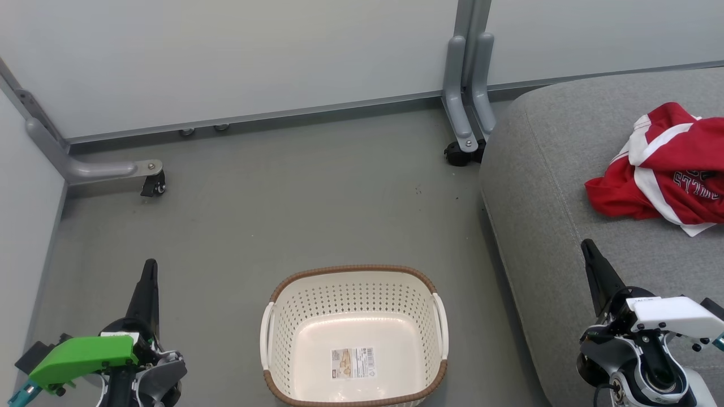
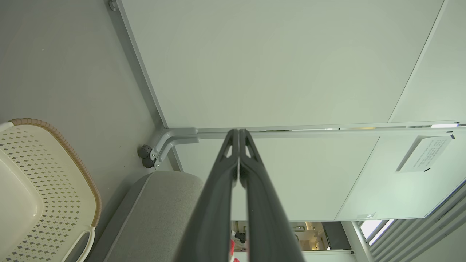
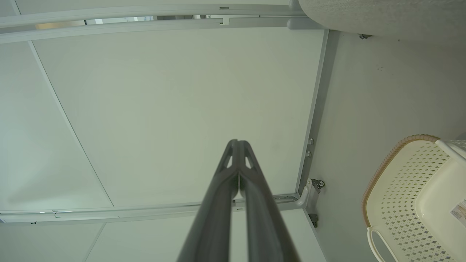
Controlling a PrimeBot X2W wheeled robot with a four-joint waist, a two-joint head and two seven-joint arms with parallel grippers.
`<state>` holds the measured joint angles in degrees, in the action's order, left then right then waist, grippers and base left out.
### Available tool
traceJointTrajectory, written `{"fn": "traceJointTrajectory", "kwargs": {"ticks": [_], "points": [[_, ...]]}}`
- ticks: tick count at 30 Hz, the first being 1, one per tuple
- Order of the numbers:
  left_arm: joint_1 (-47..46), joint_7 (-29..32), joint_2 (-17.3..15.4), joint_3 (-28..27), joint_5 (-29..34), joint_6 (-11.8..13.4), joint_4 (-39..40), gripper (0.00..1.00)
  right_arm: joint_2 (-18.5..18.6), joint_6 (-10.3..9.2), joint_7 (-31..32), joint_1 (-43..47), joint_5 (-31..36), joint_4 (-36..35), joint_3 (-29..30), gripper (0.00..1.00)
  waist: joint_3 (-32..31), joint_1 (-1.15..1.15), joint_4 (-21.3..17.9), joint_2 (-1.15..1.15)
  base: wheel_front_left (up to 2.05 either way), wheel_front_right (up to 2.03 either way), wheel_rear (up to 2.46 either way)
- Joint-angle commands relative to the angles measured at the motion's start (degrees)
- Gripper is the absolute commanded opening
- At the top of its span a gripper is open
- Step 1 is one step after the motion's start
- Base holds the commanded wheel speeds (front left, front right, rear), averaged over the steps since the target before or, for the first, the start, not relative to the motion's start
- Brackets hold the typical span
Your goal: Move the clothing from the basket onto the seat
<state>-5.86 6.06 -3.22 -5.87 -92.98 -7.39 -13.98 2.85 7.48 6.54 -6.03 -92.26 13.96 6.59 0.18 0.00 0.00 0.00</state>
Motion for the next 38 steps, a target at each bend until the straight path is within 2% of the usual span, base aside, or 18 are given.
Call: {"fn": "traceJointTrajectory", "kwargs": {"ticks": [1, 38], "points": [[-0.69, 0.31, -0.1, -0.33, 0.3, -0.18, -0.11, 0.0, 0.04, 0.02, 0.22, -0.34, -0.24, 0.12, 0.1, 0.0, 0.0, 0.0, 0.0, 0.0, 0.0, 0.0, 0.0], [-0.72, 0.39, 0.08, -0.57, 0.48, -0.18, -0.12, 0.0, 0.02, 0.02, 0.24, -0.35, -0.21, 0.13, 0.12, 0.0, 0.0, 0.0, 0.0, 0.0, 0.0, 0.0, 0.0]]}}
